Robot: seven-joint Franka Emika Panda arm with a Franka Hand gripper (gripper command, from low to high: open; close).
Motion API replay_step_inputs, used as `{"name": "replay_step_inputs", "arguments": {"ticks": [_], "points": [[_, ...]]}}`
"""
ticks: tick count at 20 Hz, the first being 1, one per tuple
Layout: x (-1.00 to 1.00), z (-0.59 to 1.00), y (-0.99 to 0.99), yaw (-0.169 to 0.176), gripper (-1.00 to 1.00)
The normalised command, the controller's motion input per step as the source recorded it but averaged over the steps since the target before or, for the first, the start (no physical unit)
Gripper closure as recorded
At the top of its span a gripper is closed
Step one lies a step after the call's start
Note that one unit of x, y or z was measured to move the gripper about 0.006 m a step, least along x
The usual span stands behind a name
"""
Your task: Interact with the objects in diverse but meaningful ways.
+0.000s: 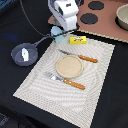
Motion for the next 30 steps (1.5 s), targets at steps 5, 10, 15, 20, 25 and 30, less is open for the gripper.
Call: {"name": "replay_step_inputs", "arguments": {"ticks": [5, 10, 15, 20, 25, 30], "points": [[0.11, 0.0, 0.0, 0.001, 1.0], [0.09, 0.05, 0.0, 0.0, 1.0], [0.18, 0.94, -0.02, -0.011, 1.0], [0.55, 1.0, -0.37, -0.052, 1.0], [0.6, 1.0, -0.57, -0.06, 1.0], [0.48, 0.83, -0.71, -0.051, 1.0]]}}
